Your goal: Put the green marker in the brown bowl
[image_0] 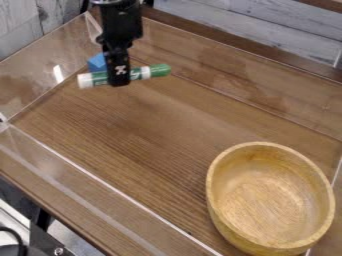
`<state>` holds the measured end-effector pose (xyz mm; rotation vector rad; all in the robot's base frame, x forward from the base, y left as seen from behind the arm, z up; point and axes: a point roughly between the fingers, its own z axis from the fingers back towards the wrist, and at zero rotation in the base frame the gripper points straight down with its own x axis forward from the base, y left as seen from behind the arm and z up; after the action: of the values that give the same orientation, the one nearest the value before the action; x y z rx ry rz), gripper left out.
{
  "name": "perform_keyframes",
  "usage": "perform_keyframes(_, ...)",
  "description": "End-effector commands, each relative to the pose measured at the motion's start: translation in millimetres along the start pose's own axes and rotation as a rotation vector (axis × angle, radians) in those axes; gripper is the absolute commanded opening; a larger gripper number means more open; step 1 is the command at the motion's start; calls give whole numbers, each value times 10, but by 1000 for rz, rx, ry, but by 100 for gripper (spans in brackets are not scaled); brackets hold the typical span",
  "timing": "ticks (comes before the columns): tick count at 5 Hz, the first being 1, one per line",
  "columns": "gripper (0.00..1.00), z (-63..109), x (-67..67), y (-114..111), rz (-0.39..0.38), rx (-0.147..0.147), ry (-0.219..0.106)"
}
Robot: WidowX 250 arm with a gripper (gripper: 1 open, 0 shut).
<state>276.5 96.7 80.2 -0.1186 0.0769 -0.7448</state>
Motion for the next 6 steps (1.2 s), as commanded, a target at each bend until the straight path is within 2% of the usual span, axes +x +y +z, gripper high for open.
perform_keyframes(1,0,392,193,-51,5,111,-64)
perform_keyframes(2,0,516,282,-42,33,130,-69)
perform_keyframes(3,0,604,274,111,11,158,-66)
perform_keyframes(4,0,672,301,211,5,190,-76)
perform_keyframes(6,0,585,437,267,-12,226,-111)
